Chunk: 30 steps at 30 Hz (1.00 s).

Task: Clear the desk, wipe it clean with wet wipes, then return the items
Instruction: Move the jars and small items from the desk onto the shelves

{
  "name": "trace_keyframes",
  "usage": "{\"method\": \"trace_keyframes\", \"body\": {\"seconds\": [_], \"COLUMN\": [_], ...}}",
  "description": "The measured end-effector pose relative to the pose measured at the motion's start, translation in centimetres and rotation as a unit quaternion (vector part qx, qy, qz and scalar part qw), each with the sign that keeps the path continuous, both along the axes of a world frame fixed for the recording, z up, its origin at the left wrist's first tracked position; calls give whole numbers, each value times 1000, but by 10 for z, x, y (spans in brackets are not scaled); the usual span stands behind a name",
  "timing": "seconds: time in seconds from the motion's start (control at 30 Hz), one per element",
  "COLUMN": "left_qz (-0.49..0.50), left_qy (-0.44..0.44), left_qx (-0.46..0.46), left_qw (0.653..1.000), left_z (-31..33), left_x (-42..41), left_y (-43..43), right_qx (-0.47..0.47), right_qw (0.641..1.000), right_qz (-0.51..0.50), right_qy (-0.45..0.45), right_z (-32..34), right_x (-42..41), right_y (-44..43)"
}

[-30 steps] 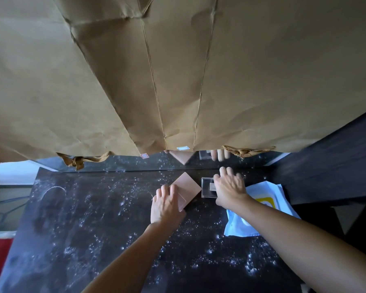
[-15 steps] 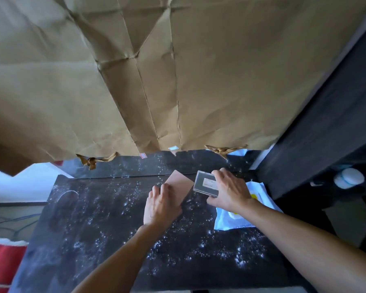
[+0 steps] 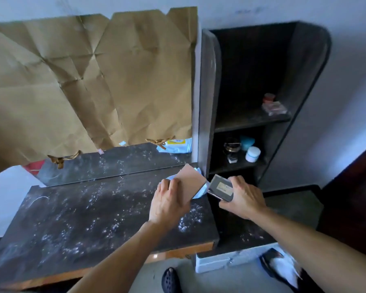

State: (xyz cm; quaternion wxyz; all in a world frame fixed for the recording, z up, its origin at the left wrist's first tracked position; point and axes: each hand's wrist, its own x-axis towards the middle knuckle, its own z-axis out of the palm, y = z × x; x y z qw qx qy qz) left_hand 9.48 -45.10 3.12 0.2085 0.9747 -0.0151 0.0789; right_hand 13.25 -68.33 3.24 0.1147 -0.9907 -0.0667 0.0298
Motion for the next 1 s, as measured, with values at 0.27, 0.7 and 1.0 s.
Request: {"method": "trace_keyframes", "body": {"seconds": [0.27, 0.7, 1.0], "left_qz": [-86, -26, -40], "left_qy": [-74, -29, -36], "left_qx": [-28, 105, 178], "left_qw": [993, 994, 982], "left_z": [80, 130, 120], "left_x": [26, 170, 193], "left_y": [-110, -173, -174], "right_qx": [31, 85, 114], "right_qw": [993, 979, 976], "right_qz": [-103, -152, -122], "right_qy": [-40, -109, -136], "right_z": [45, 100, 125], "right_x": [-34, 36, 131], "right_y": [-104, -164, -128]}}
